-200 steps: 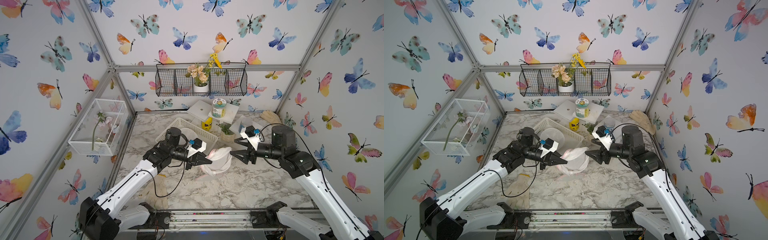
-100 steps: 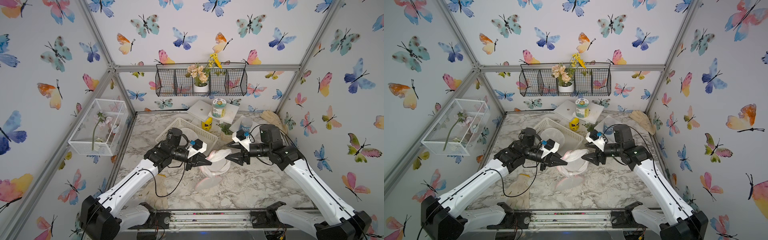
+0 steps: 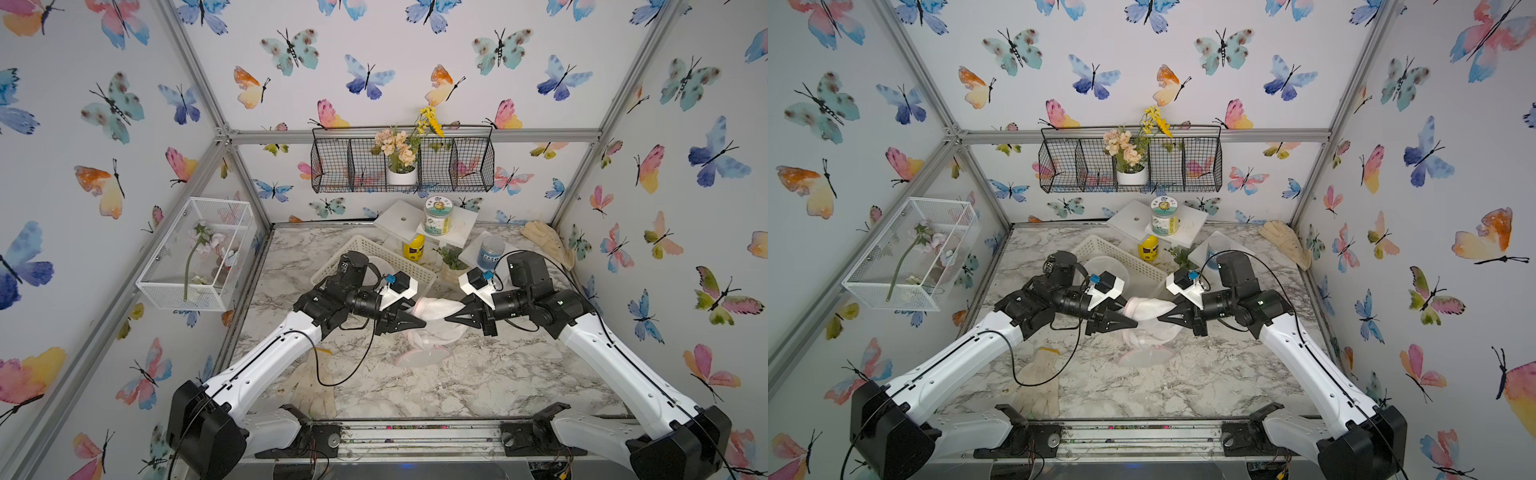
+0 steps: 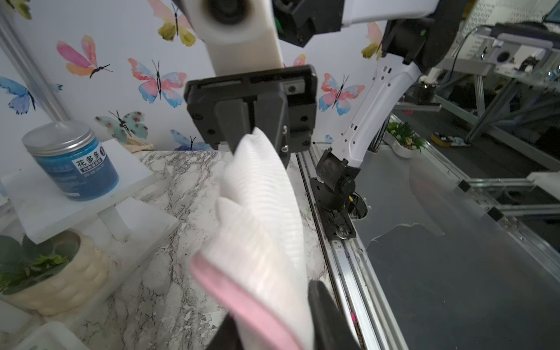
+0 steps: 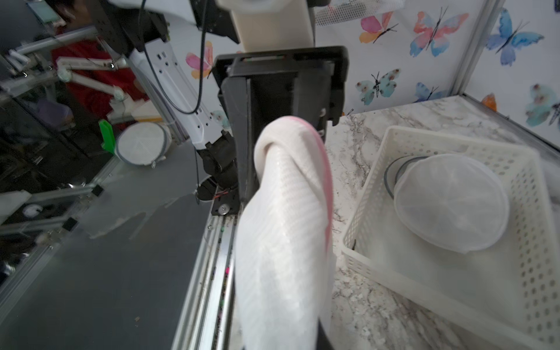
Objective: Turn the laundry bag inside out
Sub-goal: Turn over the laundry bag.
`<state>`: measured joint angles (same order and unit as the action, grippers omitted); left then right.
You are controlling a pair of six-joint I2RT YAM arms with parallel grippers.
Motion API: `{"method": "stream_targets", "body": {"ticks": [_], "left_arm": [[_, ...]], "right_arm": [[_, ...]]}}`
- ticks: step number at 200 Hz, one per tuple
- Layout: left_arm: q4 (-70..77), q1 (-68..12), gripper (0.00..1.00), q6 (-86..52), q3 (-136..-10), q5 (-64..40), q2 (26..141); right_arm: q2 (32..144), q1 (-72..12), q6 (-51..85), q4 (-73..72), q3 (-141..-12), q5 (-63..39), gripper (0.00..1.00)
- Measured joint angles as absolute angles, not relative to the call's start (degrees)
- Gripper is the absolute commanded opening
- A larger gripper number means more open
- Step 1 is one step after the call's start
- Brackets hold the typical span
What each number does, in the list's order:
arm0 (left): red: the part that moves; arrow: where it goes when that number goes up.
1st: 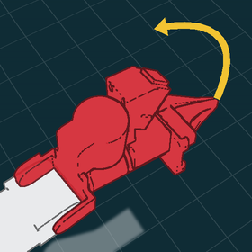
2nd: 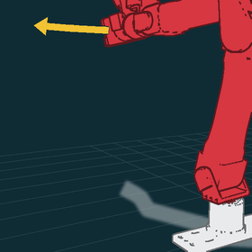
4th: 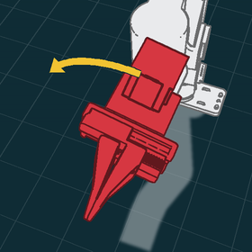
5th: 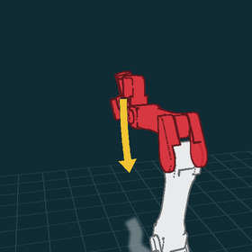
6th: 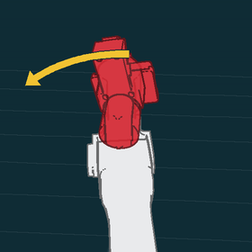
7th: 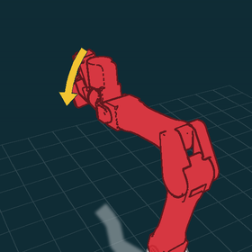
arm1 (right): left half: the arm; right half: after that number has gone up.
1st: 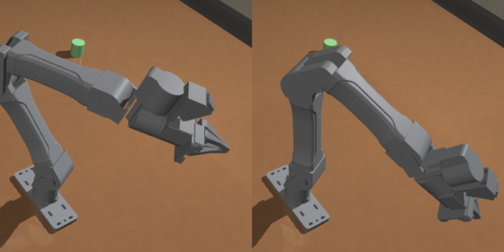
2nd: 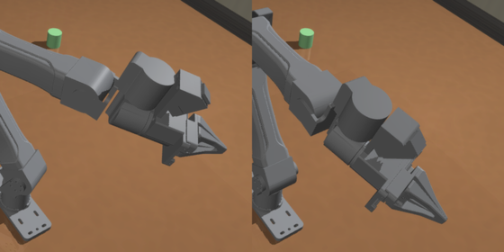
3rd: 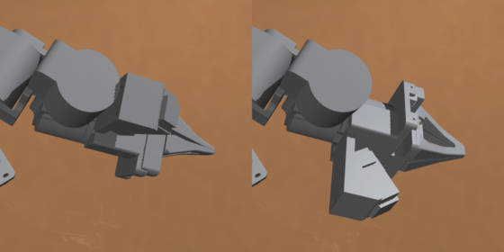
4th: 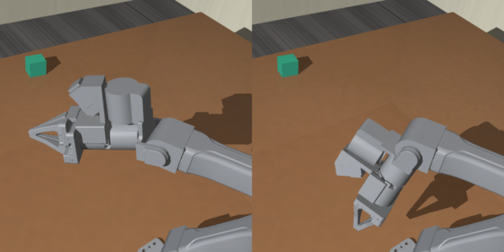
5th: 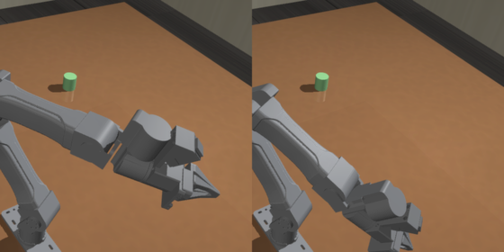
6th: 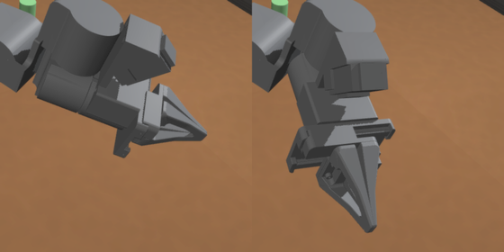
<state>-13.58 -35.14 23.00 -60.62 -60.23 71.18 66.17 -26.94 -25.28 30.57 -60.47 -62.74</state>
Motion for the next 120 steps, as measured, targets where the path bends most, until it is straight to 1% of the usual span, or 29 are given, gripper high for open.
{"method": "stream_targets", "body": {"ticks": [2,4,27,58,91,110,120], "left_arm": [[-13.45,-35.09,0.97,22.68,-60.62,-59.9,71.13],[-13.45,-35.09,1.0,22.68,-60.62,-59.9,71.13],[-9.45,-34.22,0.99,17.78,-58.28,-54.81,68.58],[-4.43,-34.06,1.0,10.72,-54.3,-45.3,60.4],[-1.19,-35.35,0.9,3.31,-53.87,-37.17,56.95],[-1.13,-39.62,0.86,0.4,-53.87,-32.6,57.82],[-1.1,-41.67,0.8,-0.73,-53.87,-30.94,58.74]], "right_arm": [[66.17,-26.98,-25.26,30.57,-60.42,-62.76,0.03],[66.17,-27.03,-25.1,30.57,-60.38,-62.83,0.03],[66.15,-27.07,-24.05,30.61,-60.14,-62.39,0.02],[65.82,-27.07,-22.24,30.61,-60.14,-58.48,0.02],[65.56,-27.07,-20.16,30.11,-60.16,-54.28,0.02],[65.58,-27.07,-19.33,29.65,-60.18,-53.36,0.02],[65.58,-27.07,-19.07,29.52,-60.31,-53.3,0.02]]}}
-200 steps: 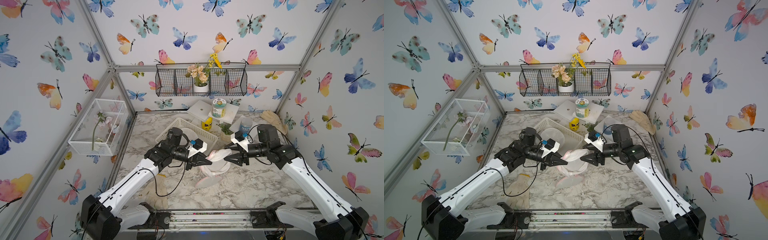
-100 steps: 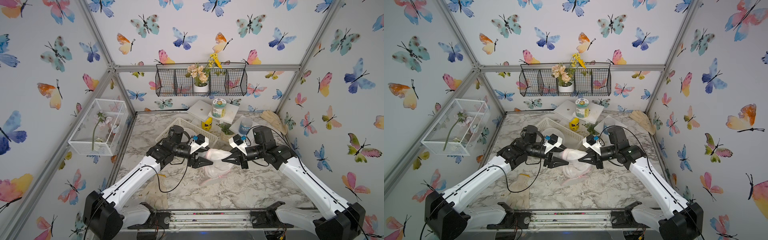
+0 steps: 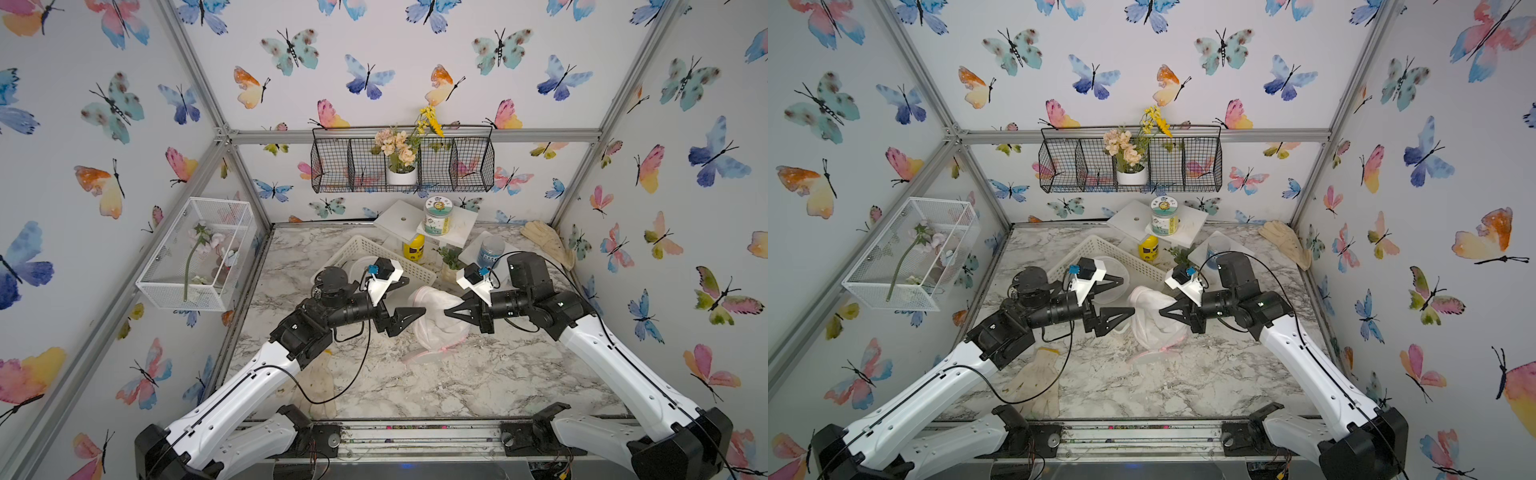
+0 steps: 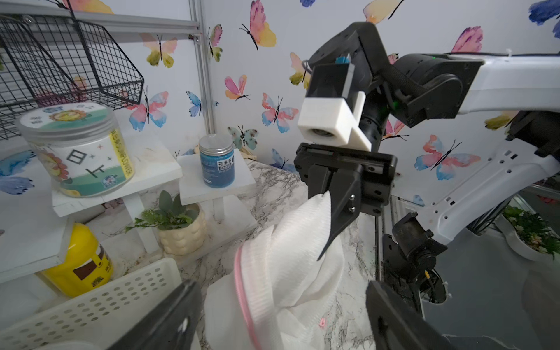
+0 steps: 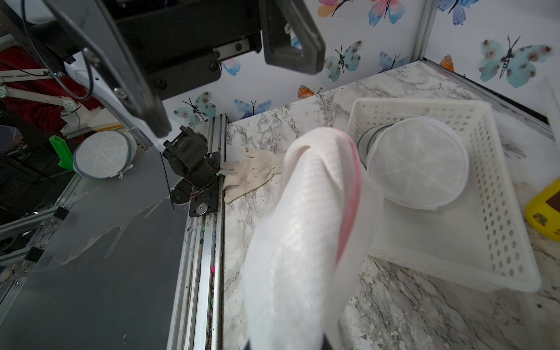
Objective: Turn the laundry bag inside out
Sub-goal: Turn over the laundry bag.
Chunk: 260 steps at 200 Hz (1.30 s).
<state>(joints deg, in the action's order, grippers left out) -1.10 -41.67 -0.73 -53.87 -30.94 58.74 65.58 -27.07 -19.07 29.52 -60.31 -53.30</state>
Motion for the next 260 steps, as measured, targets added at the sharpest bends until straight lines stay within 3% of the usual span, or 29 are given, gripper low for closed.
{"method": "stream_targets", "body": {"ticks": [33,68,87,101,132,204,260], "left_arm": [[-2.33,-44.77,0.54,-3.75,-54.96,-25.56,63.81],[-4.49,-44.64,0.62,-3.88,-57.69,-20.69,66.02],[-4.69,-44.64,0.58,-3.9,-57.76,-18.74,65.98],[-4.99,-44.64,0.46,-3.92,-57.74,-17.87,65.98],[-5.82,-44.62,0.0,-3.18,-57.78,-16.71,65.98],[-8.16,-43.77,0.0,-1.02,-61.78,-16.78,64.03],[-13.02,-36.64,0.0,-0.21,-68.82,-29.36,70.78]], "right_arm": [[65.52,-27.07,-19.05,29.23,-60.49,-53.21,0.02],[64.99,-27.05,-19.05,29.26,-60.49,-52.84,0.02],[64.75,-27.05,-19.07,29.26,-60.49,-52.71,0.02],[64.73,-27.05,-19.07,29.26,-60.49,-52.71,0.02],[64.71,-27.07,-19.31,29.32,-60.51,-52.1,0.02],[64.29,-27.55,-24.8,34.3,-62.7,-47.66,0.03],[64.23,-33.08,-32.32,37.52,-66.92,-46.22,0.03]]}}
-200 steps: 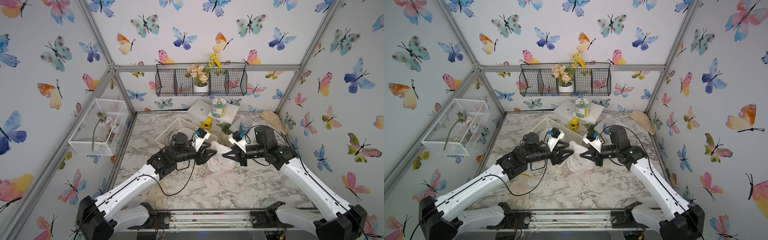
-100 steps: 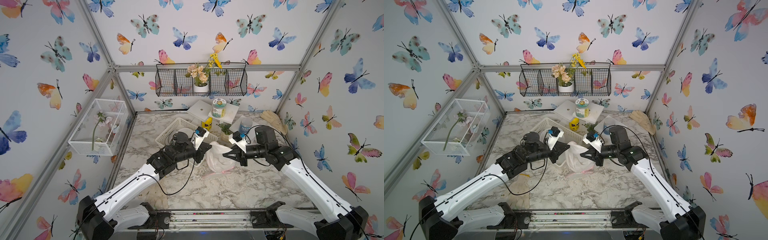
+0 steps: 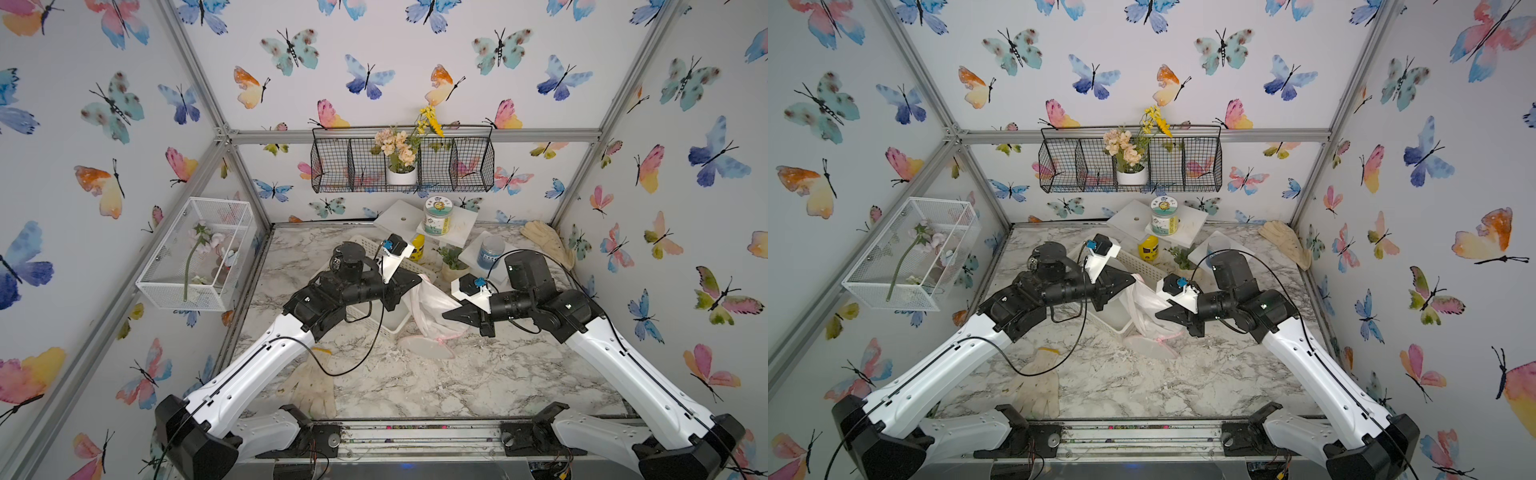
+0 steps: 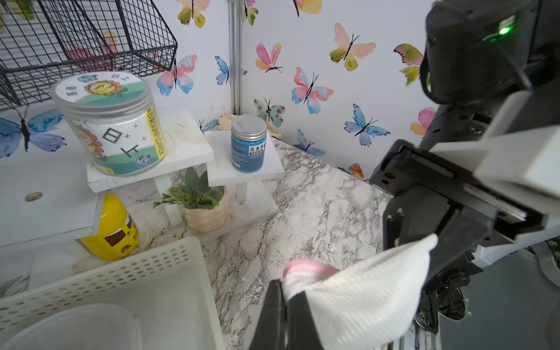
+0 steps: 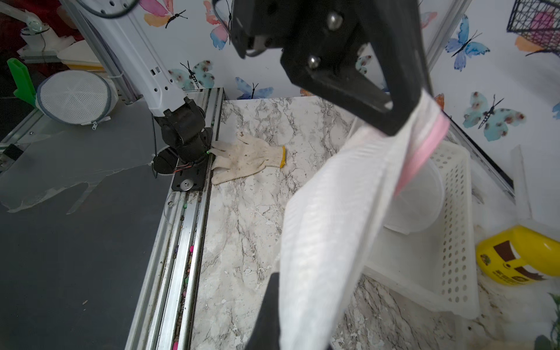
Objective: Turn the laundry bag inside out
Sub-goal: Turn over the laundry bag.
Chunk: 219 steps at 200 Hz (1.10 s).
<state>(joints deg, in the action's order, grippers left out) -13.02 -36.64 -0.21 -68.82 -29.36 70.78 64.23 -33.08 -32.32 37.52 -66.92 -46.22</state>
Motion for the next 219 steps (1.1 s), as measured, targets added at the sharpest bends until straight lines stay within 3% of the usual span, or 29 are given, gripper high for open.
{"method": "stream_targets", "body": {"ticks": [36,62,105,182,219], "left_arm": [[-12.16,-35.29,0.0,-1.17,-69.63,-36.29,77.38],[-9.72,-34.04,0.22,-2.39,-67.99,-39.59,78.46],[-4.32,-31.29,0.49,-4.78,-60.2,-41.95,74.72],[-4.25,-30.0,0.53,-5.02,-51.07,-38.46,71.55],[-2.28,-29.78,0.62,-3.46,-47.88,-36.6,60.16]], "right_arm": [[64.23,-33.78,-31.97,39.22,-68.86,-45.01,0.03],[63.2,-33.91,-27.88,38.0,-68.79,-41.76,0.03],[59.11,-34.37,-20.58,34.61,-66.63,-39.64,0.03],[52.1,-34.63,-2.63,14.87,-60.1,-37.89,0.02],[52.07,-34.63,2.5,12.58,-59.33,-34.89,0.02]]}}
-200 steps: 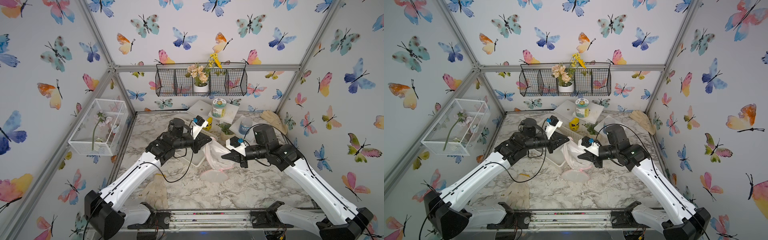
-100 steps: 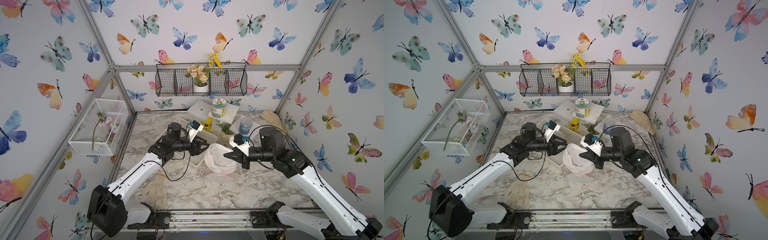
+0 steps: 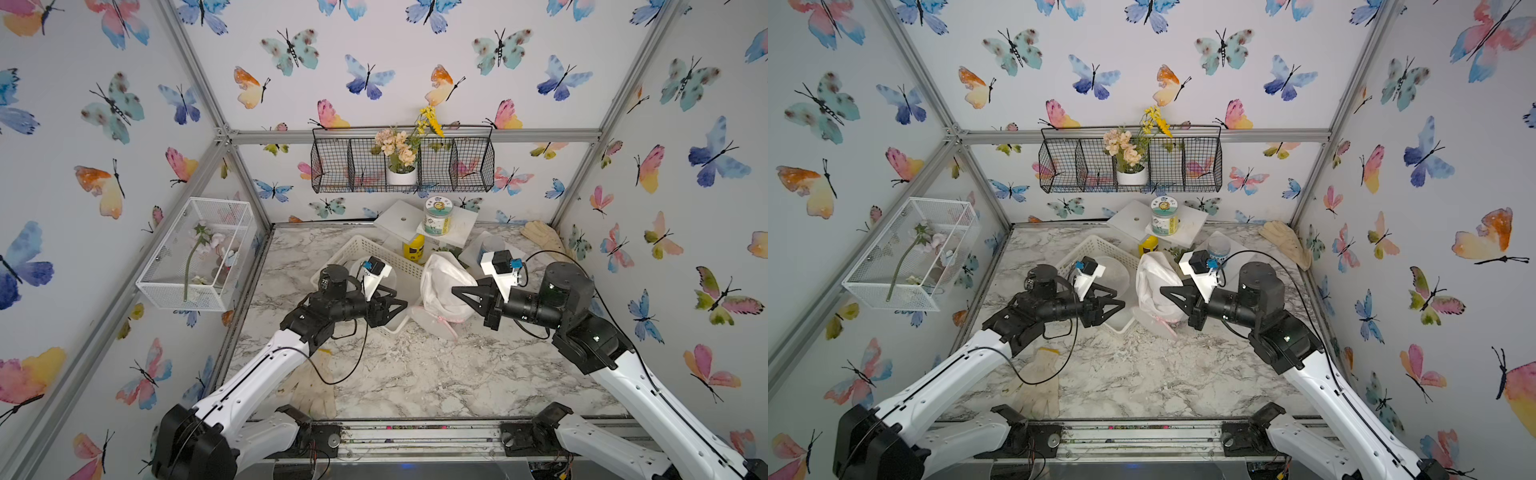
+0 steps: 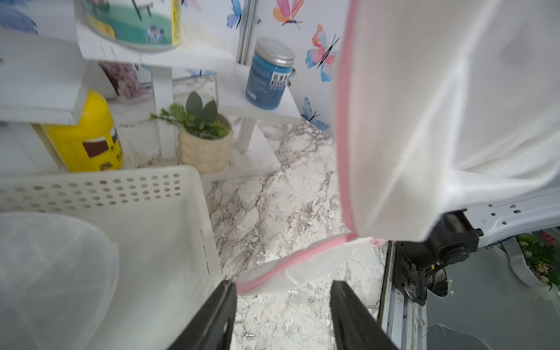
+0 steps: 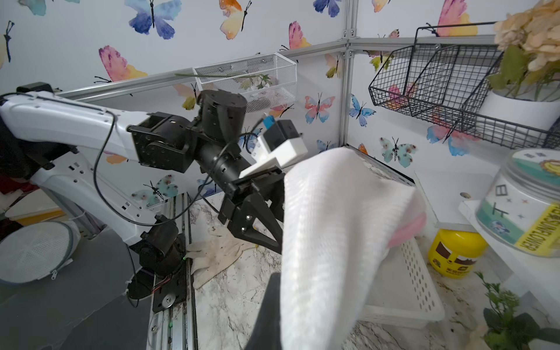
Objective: Turn the laundry bag inside out
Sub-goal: Turn over the laundry bag.
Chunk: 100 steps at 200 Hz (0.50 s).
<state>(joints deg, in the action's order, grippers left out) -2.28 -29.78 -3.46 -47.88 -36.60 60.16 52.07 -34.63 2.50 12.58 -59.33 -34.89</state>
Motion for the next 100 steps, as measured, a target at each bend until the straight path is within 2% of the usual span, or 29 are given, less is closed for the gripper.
{"method": "stream_targets", "body": {"ticks": [21,52,76,100], "left_arm": [[2.0,-29.63,0.68,-2.98,-47.24,-40.01,54.72],[6.81,-30.0,0.67,-3.22,-48.4,-42.7,55.33],[6.63,-30.09,0.58,-3.03,-52.36,-43.86,61.63],[6.81,-30.06,0.35,-3.79,-52.42,-43.9,64.69]], "right_arm": [[52.4,-34.59,3.18,12.27,-59.29,-35.55,0.02],[54.48,-34.59,2.76,12.16,-59.29,-39.7,0.02],[56.49,-34.59,2.33,11.88,-59.29,-42.37,0.02],[57.25,-34.61,2.31,11.51,-59.29,-44.14,0.03]]}}
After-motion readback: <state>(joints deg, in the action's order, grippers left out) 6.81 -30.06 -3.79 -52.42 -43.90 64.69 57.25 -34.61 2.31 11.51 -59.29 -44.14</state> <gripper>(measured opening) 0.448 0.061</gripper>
